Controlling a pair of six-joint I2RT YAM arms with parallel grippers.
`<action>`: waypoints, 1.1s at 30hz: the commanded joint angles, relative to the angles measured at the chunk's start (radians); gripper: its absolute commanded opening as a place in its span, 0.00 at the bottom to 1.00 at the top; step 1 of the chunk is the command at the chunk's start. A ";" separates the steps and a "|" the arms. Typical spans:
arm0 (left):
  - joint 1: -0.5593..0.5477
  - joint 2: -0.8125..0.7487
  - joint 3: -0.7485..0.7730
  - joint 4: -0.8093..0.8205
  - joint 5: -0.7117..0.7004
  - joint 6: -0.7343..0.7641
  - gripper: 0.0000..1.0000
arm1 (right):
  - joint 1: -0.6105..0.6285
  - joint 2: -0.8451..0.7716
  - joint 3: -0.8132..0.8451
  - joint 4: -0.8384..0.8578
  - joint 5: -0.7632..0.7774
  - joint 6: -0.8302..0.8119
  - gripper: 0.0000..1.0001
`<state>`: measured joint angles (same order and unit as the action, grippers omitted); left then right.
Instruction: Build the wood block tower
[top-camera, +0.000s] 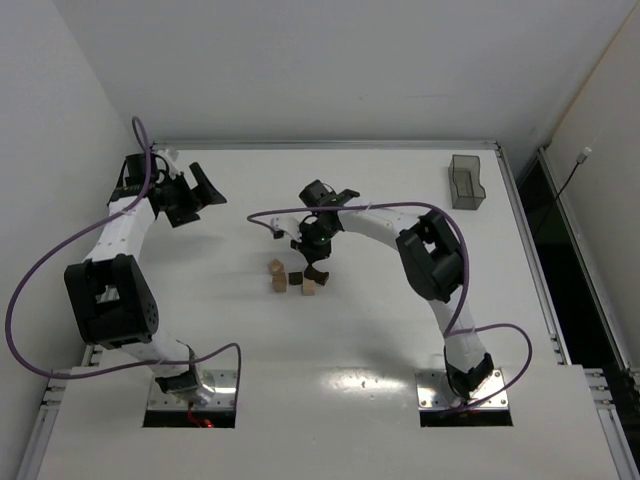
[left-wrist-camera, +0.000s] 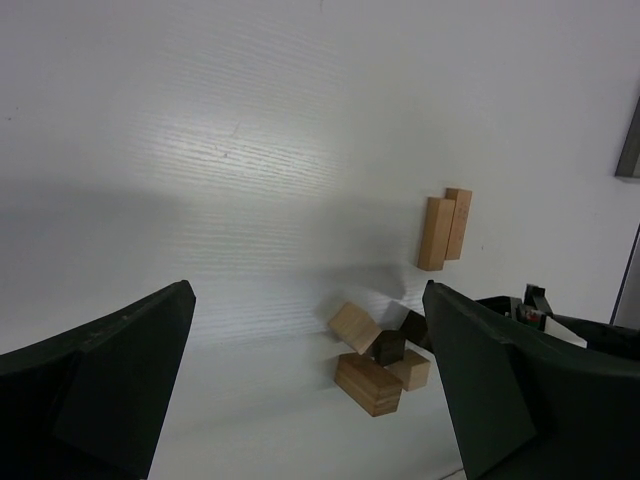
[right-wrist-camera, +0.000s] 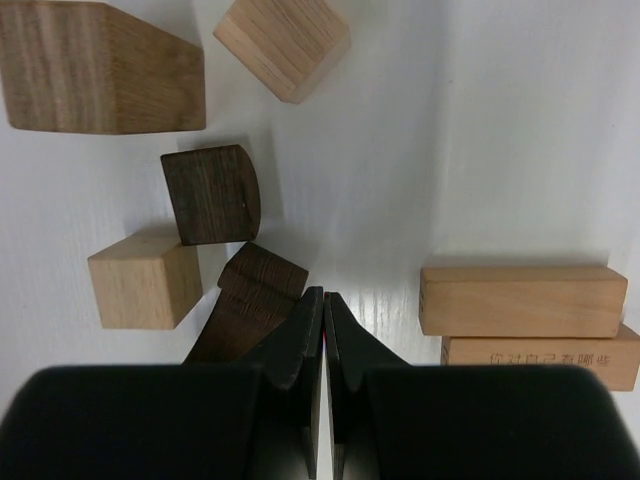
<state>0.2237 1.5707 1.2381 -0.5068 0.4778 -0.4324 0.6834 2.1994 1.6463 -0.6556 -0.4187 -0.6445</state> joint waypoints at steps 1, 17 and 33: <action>0.016 0.008 0.009 0.027 0.045 -0.016 0.97 | 0.016 0.025 0.070 -0.024 0.021 -0.023 0.00; 0.016 0.017 0.018 0.036 0.074 -0.037 0.97 | 0.025 0.114 0.181 -0.108 0.107 -0.041 0.00; 0.016 0.026 0.018 0.045 0.093 -0.046 0.96 | 0.044 0.183 0.288 -0.174 0.179 -0.041 0.11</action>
<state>0.2260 1.5898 1.2381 -0.4911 0.5438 -0.4603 0.7177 2.3726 1.8996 -0.8158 -0.2535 -0.6746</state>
